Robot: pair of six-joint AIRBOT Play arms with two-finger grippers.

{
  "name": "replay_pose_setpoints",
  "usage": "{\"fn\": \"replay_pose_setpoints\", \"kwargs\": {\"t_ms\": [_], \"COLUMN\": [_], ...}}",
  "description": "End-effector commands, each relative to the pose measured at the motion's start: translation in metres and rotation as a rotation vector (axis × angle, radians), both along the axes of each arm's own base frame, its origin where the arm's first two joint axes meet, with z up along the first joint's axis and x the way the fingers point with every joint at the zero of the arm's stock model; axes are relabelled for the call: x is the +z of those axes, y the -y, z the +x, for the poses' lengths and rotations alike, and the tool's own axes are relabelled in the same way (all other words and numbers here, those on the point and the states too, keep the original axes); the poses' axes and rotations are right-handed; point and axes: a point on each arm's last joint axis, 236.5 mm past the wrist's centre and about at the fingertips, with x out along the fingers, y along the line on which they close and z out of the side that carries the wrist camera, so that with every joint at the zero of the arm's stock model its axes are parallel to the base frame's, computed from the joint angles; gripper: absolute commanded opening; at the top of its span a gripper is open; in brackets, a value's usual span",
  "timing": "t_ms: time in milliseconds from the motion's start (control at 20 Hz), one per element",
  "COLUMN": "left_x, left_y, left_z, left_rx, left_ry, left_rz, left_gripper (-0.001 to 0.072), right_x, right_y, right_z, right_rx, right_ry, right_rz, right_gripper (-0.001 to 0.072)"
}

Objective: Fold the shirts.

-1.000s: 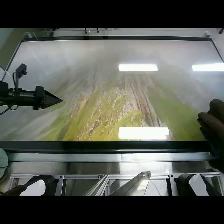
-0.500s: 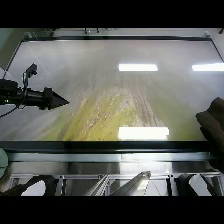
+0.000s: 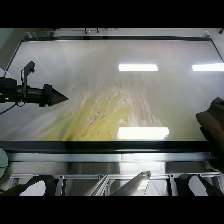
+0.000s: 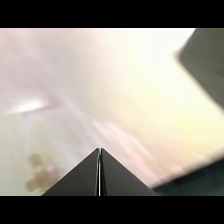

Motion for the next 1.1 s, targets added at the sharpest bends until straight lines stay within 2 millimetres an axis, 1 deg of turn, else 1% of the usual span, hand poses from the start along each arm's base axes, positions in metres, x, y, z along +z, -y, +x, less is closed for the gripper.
{"fn": "replay_pose_setpoints", "kwargs": {"t_ms": [0,100,150,200,250,300,400,500,550,650,700,800,1050], "left_x": [0.024,0.04,0.042,0.042,0.038,0.034,0.024,0.016,0.017,0.017,0.017,0.017,0.016], "left_y": [0.007,0.027,0.041,0.053,0.064,0.071,0.081,0.084,0.084,0.084,0.083,0.076,0.062], "left_z": [0.035,0.059,0.068,0.074,0.08,0.084,0.084,0.082,0.083,0.082,0.082,0.082,0.087], "left_rx": [-0.003,-0.056,-0.088,-0.112,-0.131,-0.139,-0.145,-0.154,-0.153,-0.155,-0.154,-0.147,-0.118], "left_ry": [0.052,0.108,0.124,0.134,0.137,0.132,0.094,0.078,0.079,0.078,0.076,0.068,0.066], "left_rz": [0.009,0.015,0.015,0.013,0.013,0.012,0.003,0.003,0.002,0.002,0.003,0.001,0.002], "left_gripper": [0.0023,0.0023,0.0022,0.0023,0.0022,0.0022,0.0022,0.0021,0.0021,0.0024,0.0023,0.0023,0.0023], "right_x": [0.013,0.003,-0.008,-0.02,-0.029,-0.037,-0.043,-0.04,-0.038,-0.033,-0.032,-0.027,-0.027], "right_y": [-0.104,-0.174,-0.206,-0.231,-0.251,-0.264,-0.272,-0.271,-0.272,-0.283,-0.288,-0.292,-0.292], "right_z": [0.087,0.124,0.138,0.148,0.157,0.164,0.17,0.17,0.169,0.155,0.151,0.15,0.15], "right_rx": [0.211,0.381,0.458,0.515,0.553,0.57,0.577,0.576,0.579,0.61,0.619,0.616,0.617], "right_ry": [0.174,0.192,0.18,0.164,0.152,0.14,0.131,0.137,0.138,0.104,0.093,0.096,0.096], "right_rz": [0.085,0.067,0.052,0.046,0.053,0.062,0.069,0.067,0.073,0.139,0.165,0.194,0.193], "right_gripper": [0.0022,0.0021,0.0021,0.0021,0.0021,0.0021,0.0021,0.0021,0.0022,0.0022,0.0021,0.0022,0.0022]}}
